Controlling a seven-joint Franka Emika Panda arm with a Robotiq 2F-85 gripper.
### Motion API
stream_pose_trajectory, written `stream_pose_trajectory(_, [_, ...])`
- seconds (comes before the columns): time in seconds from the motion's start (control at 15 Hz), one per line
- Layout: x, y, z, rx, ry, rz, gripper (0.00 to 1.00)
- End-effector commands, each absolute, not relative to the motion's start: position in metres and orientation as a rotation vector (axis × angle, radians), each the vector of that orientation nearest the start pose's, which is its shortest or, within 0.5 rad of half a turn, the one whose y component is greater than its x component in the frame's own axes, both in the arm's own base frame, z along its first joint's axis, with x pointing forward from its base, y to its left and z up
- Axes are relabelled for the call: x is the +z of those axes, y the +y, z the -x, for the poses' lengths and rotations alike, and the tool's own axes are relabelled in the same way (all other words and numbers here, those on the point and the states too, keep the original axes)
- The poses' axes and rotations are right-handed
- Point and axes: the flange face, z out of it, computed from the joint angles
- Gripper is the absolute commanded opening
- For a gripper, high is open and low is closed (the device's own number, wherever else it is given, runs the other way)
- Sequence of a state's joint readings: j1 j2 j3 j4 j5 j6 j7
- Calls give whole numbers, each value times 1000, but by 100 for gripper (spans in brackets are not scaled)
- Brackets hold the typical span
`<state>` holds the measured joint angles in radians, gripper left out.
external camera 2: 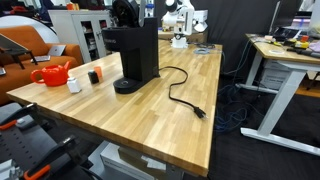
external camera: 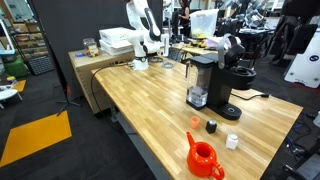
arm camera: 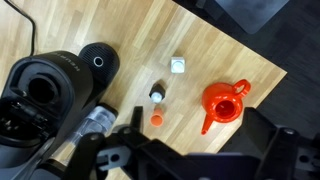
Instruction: Move the kettle closer to the edge near you
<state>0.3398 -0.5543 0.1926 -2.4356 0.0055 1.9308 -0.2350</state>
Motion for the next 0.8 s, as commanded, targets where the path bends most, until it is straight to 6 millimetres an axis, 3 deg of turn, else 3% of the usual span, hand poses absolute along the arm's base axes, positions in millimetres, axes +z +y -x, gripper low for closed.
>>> stream_pose_trajectory(0.0, [498,208,-332,-82,-1185,3010,100])
stream_pose_trajectory(0.47, [498,209,-331,-76,-1175,2986,100])
stream_pose_trajectory(0.73, [492,237,-322,-43,-1191,2886,100])
